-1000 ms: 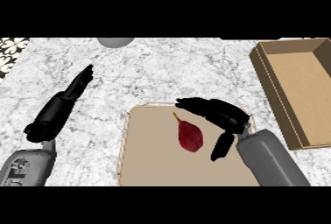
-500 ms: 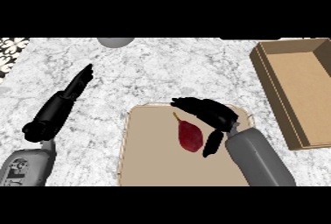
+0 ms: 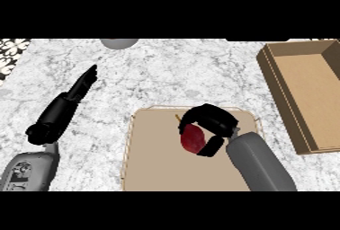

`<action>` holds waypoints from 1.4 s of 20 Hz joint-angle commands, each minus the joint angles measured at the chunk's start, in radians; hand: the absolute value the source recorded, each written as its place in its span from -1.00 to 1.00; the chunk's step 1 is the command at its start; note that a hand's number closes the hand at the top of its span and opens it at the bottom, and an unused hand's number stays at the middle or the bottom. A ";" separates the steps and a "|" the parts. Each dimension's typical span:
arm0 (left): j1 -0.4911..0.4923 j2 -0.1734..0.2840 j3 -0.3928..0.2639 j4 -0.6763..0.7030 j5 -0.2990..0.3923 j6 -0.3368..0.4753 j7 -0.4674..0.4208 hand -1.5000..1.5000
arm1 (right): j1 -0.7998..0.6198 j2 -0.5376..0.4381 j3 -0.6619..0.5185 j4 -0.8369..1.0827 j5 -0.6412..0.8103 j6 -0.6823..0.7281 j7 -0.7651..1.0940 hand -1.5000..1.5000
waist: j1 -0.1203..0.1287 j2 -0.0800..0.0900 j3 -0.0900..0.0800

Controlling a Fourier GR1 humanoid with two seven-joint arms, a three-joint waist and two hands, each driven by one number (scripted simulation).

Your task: Pick the pear from the tray and place it in the cardboard box

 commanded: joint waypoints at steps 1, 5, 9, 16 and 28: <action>-0.033 -0.021 -0.004 -0.047 0.002 0.008 0.087 0.00 | 0.000 0.044 -0.005 0.032 0.029 -0.108 -0.046 1.00 | 0.000 0.003 0.002; 0.034 -0.006 0.009 -0.030 -0.015 -0.002 -0.023 0.00 | -0.017 0.077 -0.031 0.043 0.029 -0.168 -0.053 1.00 | 0.001 0.003 0.002; 0.021 -0.020 -0.010 -0.039 -0.014 -0.002 0.006 0.00 | -0.146 0.012 -0.181 0.126 0.051 -0.187 0.182 1.00 | 0.011 0.006 0.001; -0.026 0.000 0.000 -0.032 0.010 -0.035 0.012 0.00 | -0.350 -0.106 -0.359 0.281 0.189 -0.334 0.718 1.00 | 0.055 0.026 -0.001; -0.027 0.009 0.025 0.011 0.010 -0.035 -0.011 0.00 | -0.688 -0.167 -0.368 0.426 0.379 -0.501 1.067 1.00 | 0.024 0.011 0.001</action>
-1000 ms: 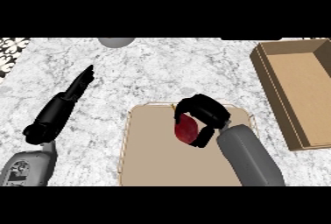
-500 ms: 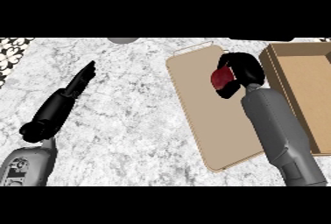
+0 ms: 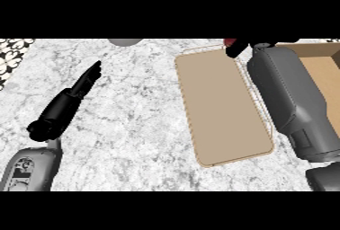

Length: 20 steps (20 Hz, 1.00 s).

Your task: Pick the pear from the tray and place it in the cardboard box

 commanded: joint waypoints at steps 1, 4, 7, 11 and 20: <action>-0.013 -0.001 0.010 0.021 0.002 0.003 -0.005 0.00 | -0.050 -0.008 -0.048 0.001 0.035 -0.137 0.171 1.00 | -0.014 -0.002 0.001; 0.024 0.003 0.012 0.005 0.000 0.003 -0.018 0.00 | -0.058 -0.077 -0.121 0.019 0.018 -0.212 0.231 1.00 | -0.009 0.000 0.001; 0.037 -0.033 -0.027 -0.031 -0.009 0.010 0.024 0.00 | -0.111 -0.150 -0.142 0.068 0.044 -0.215 0.277 1.00 | -0.005 -0.002 0.001; 0.019 0.003 0.028 0.028 0.002 0.005 -0.026 0.00 | -0.048 -0.197 -0.184 0.100 0.032 -0.328 0.267 1.00 | -0.019 0.000 0.001; 0.026 0.018 0.035 0.019 0.006 -0.016 -0.039 0.00 | -0.037 -0.411 -0.243 0.241 -0.028 -0.122 0.122 1.00 | -0.018 -0.002 0.001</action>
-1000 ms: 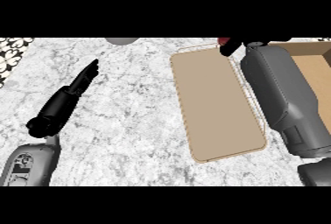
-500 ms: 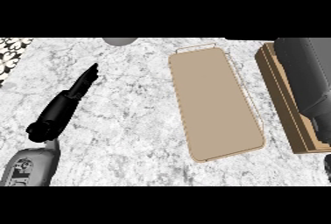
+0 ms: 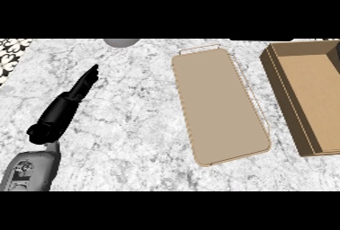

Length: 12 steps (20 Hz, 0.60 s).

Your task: Pick the pear from the tray and place it in the cardboard box

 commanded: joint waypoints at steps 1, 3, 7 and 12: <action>0.002 -0.002 0.002 0.007 0.003 -0.004 -0.030 0.00 | 0.014 -0.082 -0.040 0.110 -0.028 0.072 -0.049 1.00 | 0.011 0.006 0.000; -0.005 -0.017 -0.014 0.009 -0.022 0.019 0.003 0.00 | -0.004 -0.085 -0.063 0.131 -0.075 0.227 -0.050 1.00 | -0.005 -0.001 0.000; 0.007 0.005 0.018 -0.001 0.010 -0.005 0.002 0.00 | 0.031 -0.137 -0.094 0.175 -0.114 0.304 -0.117 1.00 | 0.000 -0.001 0.000; 0.020 -0.029 -0.011 -0.037 -0.011 0.020 0.029 0.00 | 0.113 -0.198 -0.100 0.222 -0.139 0.453 -0.208 1.00 | -0.013 -0.006 0.000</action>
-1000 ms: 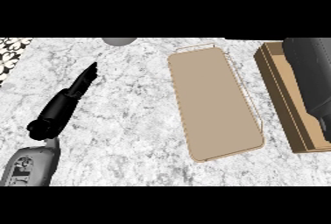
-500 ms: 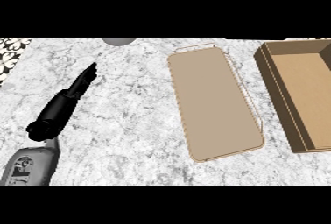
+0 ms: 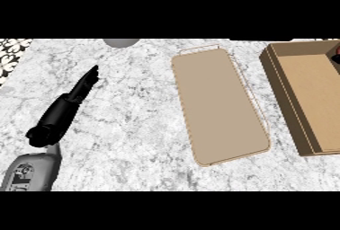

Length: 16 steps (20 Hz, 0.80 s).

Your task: Pick the pear from the tray and place it in the cardboard box

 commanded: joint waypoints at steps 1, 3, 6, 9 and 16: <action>-0.033 -0.013 -0.010 0.000 0.006 -0.006 0.035 0.00 | 0.030 -0.031 -0.017 0.068 -0.020 0.089 -0.014 1.00 | 0.011 0.006 0.001; -0.005 0.025 0.015 0.016 0.008 -0.027 -0.019 0.00 | 0.058 -0.050 -0.042 0.064 -0.057 0.129 -0.071 -1.00 | 0.005 0.002 0.000; 0.023 0.006 0.013 0.039 -0.004 -0.006 -0.050 0.00 | 0.067 -0.071 -0.054 0.051 -0.090 0.211 -0.198 -1.00 | 0.002 0.002 0.000; 0.041 -0.003 0.003 0.061 -0.017 -0.001 -0.091 0.00 | 0.115 -0.035 -0.079 0.007 -0.131 0.135 -0.321 -1.00 | -0.005 0.000 0.000; 0.005 0.003 0.008 -0.007 0.006 -0.014 0.013 0.00 | 0.025 -0.018 -0.395 -0.123 -0.432 -0.158 -0.419 -1.00 | -0.009 -0.009 0.007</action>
